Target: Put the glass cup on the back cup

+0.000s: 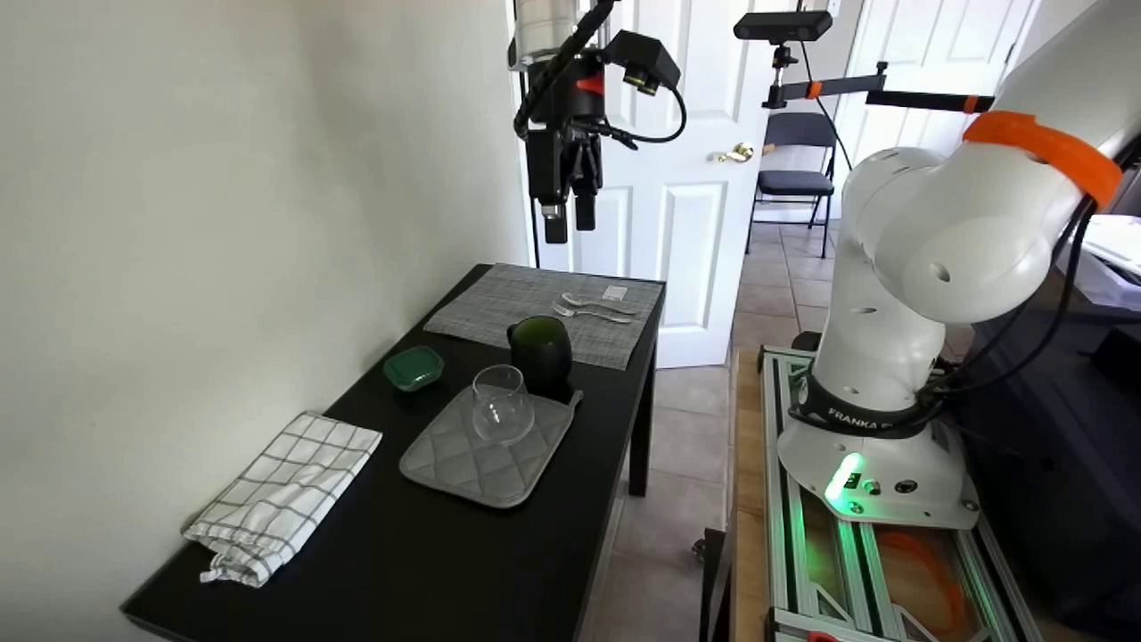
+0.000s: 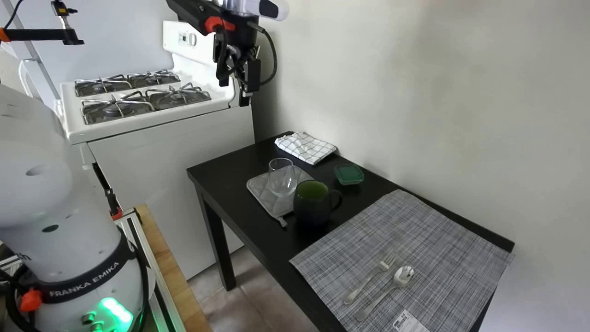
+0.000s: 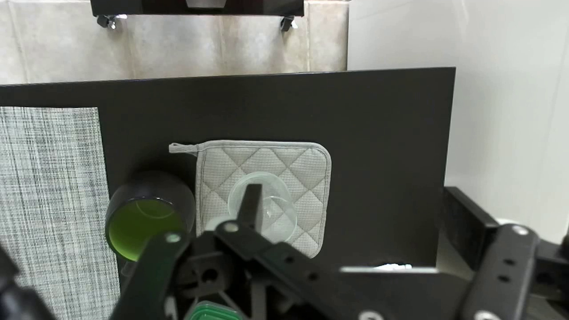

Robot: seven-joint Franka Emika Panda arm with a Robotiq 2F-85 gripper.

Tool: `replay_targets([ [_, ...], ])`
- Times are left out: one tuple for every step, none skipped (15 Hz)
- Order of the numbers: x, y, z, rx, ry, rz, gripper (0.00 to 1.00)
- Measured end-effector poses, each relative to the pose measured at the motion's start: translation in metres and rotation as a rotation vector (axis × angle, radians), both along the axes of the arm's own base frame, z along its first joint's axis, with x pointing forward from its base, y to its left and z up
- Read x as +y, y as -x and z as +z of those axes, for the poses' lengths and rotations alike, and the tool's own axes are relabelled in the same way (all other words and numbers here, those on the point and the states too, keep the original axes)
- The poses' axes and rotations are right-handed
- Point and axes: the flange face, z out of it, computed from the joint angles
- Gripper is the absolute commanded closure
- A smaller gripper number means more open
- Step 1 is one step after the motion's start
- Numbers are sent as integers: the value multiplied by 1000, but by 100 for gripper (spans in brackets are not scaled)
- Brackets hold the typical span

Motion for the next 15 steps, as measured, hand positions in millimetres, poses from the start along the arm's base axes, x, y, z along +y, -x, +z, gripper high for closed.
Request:
replay_targets([
  [0,0,0,0,0,0,0],
  [0,0,0,0,0,0,0],
  [0,0,0,0,0,0,0],
  [0,0,0,0,0,0,0],
  [0,0,0,0,8,-2,0],
  [-2,-1,-1,2,23,-12,0],
  [-7,-3,-3,-5,56,-32,0],
  [-13,-9,-7,-19,97,-54,0],
  [-20,-16,-14,-35,139,-72,0],
  [-26,-24,-21,-53,181,-88,0],
  [-30,-34,-30,-69,219,-99,0],
  [-32,-43,-40,-82,251,-105,0],
  [-32,-53,-50,-93,279,-106,0],
  [-30,-61,-61,-97,301,-104,0],
  [-27,-69,-72,-95,318,-99,0],
])
